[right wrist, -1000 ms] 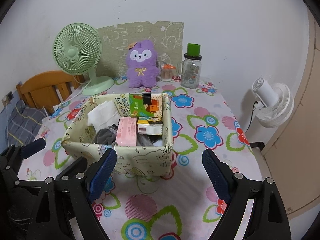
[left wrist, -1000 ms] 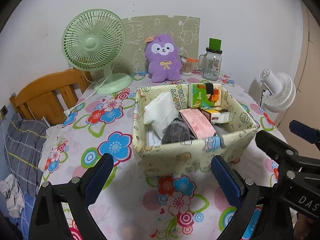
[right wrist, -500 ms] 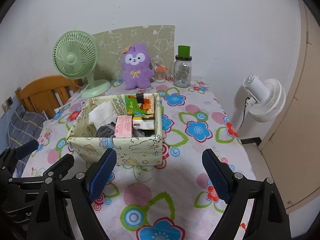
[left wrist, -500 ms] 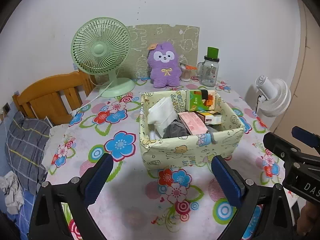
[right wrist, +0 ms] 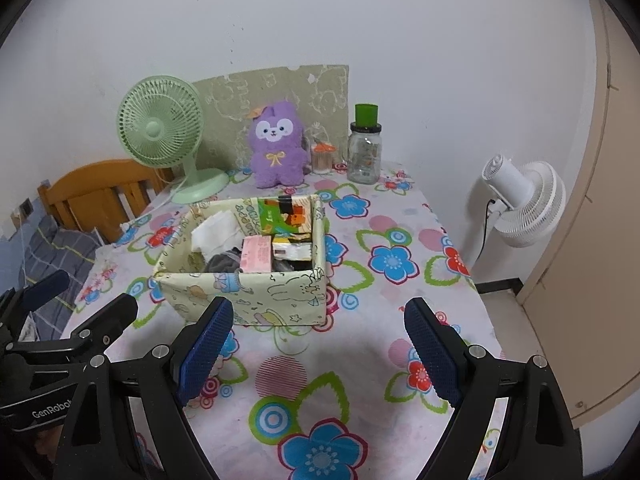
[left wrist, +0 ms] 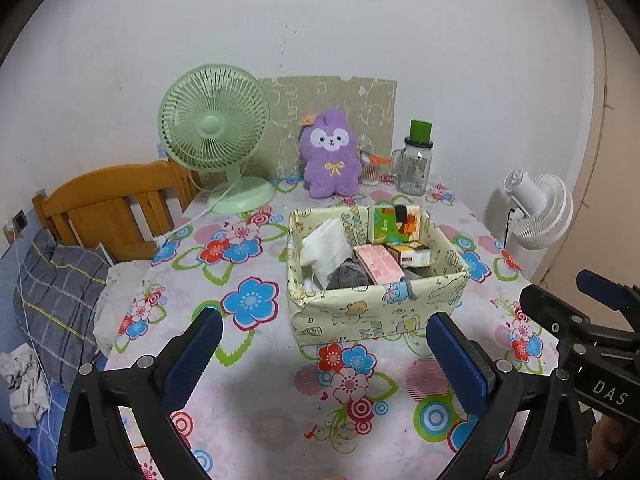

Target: Organize soft objects

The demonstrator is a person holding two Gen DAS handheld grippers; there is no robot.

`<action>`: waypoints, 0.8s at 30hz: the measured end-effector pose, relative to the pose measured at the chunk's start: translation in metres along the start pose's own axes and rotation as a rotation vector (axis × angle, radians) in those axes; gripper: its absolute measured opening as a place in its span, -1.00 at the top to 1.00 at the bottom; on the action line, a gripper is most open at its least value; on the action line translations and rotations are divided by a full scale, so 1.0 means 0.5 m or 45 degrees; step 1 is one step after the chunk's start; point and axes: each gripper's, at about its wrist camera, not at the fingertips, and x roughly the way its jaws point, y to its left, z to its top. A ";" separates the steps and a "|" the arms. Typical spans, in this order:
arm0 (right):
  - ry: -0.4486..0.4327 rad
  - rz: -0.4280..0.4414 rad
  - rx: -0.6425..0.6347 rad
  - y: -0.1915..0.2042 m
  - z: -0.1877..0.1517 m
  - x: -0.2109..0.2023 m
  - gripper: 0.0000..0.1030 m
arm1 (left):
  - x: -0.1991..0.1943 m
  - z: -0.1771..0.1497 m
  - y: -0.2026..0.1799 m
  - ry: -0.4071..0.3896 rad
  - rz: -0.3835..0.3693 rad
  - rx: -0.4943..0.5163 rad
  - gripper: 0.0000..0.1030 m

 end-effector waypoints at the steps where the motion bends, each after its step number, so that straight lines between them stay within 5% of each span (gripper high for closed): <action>1: -0.007 0.001 0.001 0.000 0.000 -0.004 -0.73 | -0.006 0.001 0.000 -0.008 0.002 0.002 -0.99; 24: -0.135 0.011 0.007 -0.002 0.000 -0.079 -0.73 | -0.075 0.009 -0.008 -0.121 0.032 -0.003 -0.99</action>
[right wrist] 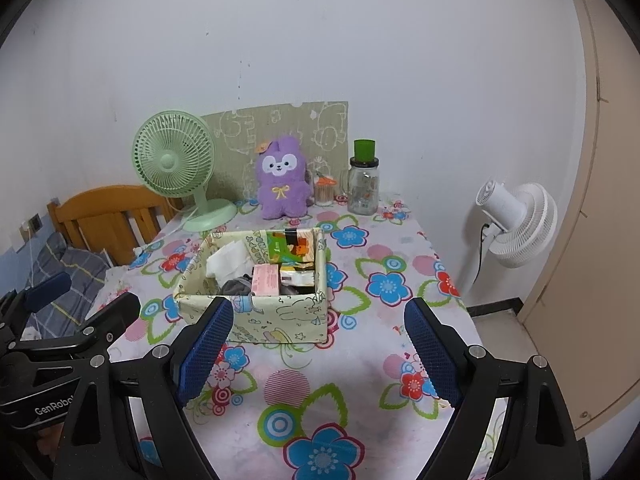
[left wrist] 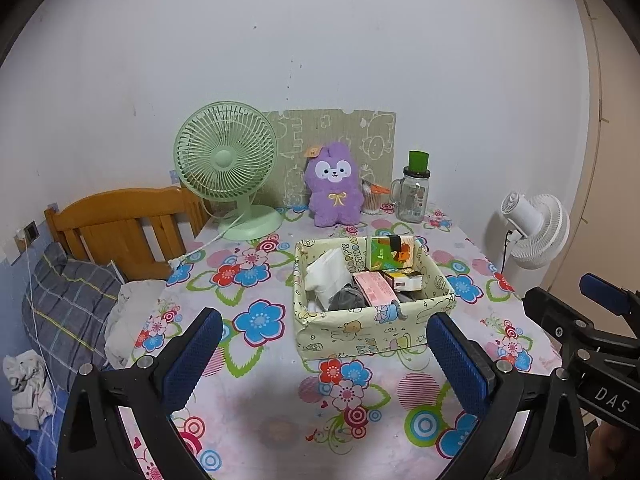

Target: Organize soft objects

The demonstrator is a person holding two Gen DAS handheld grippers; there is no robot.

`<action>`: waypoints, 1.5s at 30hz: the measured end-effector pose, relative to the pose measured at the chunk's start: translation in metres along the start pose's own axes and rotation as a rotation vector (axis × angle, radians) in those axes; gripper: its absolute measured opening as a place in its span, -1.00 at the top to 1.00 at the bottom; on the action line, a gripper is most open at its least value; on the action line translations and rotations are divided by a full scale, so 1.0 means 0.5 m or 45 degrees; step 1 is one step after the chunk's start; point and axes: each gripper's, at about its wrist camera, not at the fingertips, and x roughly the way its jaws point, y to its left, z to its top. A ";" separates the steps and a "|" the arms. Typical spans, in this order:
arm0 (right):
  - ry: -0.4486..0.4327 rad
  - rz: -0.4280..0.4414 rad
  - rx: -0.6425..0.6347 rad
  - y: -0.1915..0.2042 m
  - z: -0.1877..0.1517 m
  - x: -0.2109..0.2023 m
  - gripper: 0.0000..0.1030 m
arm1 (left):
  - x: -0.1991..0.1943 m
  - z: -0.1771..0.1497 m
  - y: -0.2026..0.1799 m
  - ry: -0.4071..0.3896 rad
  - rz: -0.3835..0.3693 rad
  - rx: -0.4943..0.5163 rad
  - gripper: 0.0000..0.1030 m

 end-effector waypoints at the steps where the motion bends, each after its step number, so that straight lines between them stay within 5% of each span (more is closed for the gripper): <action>1: 0.001 -0.003 0.002 -0.001 0.000 0.000 -0.73 | 0.000 -0.001 -0.001 0.000 0.000 0.002 -0.99; 45: 0.012 -0.007 0.019 -0.008 0.005 0.022 -0.73 | 0.028 0.002 -0.004 0.048 -0.039 -0.016 -0.99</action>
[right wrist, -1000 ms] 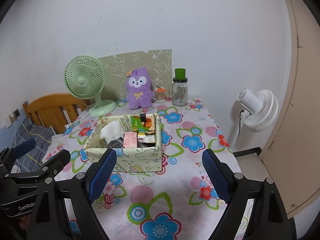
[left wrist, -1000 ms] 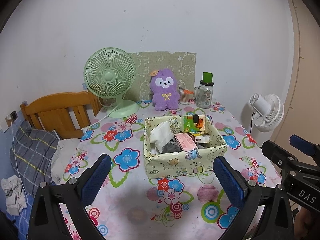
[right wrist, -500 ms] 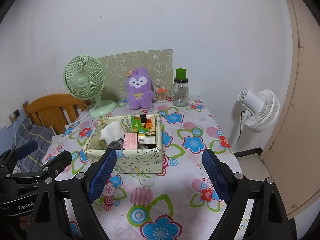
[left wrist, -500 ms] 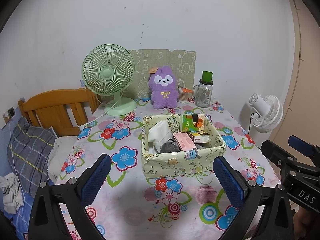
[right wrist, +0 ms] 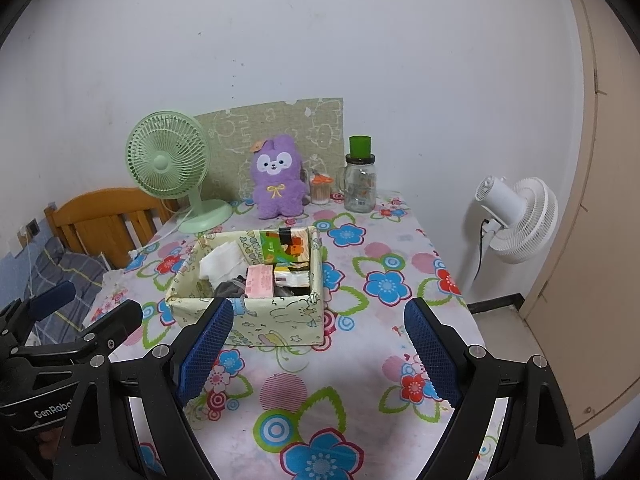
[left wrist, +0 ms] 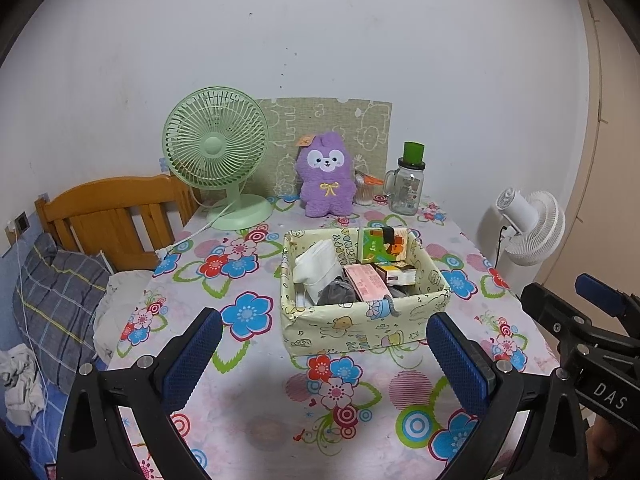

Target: Organize soft objects

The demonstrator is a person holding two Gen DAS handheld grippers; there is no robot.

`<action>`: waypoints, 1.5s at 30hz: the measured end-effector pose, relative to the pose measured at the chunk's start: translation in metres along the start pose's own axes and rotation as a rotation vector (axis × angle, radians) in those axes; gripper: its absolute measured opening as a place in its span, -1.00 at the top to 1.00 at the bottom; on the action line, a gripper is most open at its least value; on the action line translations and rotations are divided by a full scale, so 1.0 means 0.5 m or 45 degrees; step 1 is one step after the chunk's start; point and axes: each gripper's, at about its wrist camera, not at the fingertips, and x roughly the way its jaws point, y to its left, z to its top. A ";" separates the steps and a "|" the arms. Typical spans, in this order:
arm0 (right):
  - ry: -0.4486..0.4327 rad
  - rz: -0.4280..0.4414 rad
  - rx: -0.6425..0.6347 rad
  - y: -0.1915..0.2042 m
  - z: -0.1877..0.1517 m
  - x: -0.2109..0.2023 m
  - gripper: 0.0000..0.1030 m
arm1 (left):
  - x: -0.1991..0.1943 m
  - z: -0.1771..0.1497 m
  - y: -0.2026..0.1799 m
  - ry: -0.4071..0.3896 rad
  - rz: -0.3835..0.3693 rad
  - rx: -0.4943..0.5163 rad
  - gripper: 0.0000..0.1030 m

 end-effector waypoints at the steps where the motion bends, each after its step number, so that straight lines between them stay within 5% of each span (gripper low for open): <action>1: 0.000 -0.001 0.001 -0.001 -0.001 0.000 -0.73 | 0.000 0.000 -0.002 -0.001 0.007 0.004 -0.99; 45: 0.003 -0.009 0.006 -0.005 -0.001 0.000 -0.73 | -0.004 -0.004 -0.005 0.001 -0.031 0.001 -0.99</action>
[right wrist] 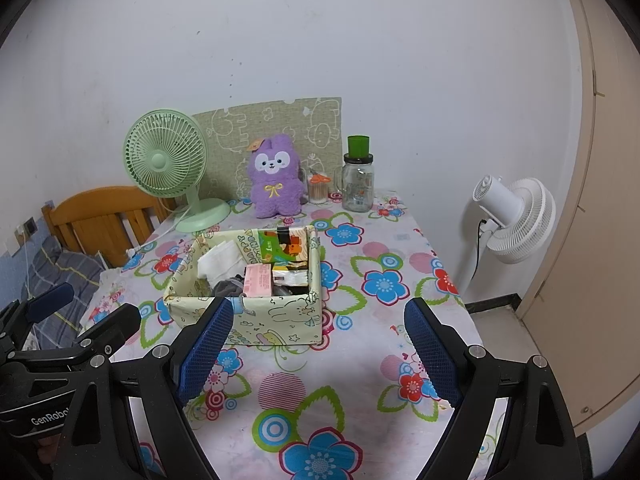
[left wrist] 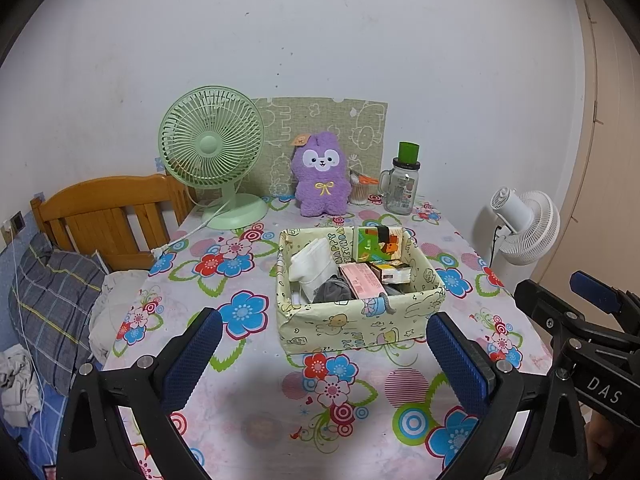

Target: Organize soft objects

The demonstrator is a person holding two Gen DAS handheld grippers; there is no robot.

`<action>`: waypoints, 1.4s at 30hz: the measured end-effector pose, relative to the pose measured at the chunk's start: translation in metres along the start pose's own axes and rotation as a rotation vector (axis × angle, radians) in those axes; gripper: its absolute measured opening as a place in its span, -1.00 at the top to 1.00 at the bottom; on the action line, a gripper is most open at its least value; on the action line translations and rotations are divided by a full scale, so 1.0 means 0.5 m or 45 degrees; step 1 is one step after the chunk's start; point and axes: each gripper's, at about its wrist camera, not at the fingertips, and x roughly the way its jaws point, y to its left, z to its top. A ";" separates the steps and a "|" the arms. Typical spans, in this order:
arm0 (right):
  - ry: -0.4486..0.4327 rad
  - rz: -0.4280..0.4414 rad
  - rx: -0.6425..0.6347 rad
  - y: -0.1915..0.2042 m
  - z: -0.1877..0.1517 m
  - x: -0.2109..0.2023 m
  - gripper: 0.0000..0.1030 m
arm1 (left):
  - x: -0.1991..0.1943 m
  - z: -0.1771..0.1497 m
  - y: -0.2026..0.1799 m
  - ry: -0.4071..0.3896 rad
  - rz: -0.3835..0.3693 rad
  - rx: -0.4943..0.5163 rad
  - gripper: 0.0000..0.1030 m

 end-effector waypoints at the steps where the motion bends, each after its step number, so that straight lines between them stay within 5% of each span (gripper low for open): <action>1: -0.002 0.000 0.000 0.000 0.000 0.000 -0.73 | 0.000 0.000 0.000 0.001 0.001 -0.001 -0.99; 42: -0.037 -0.006 0.014 0.000 -0.002 -0.025 -0.73 | -0.025 0.005 -0.001 -0.036 -0.001 -0.005 -0.99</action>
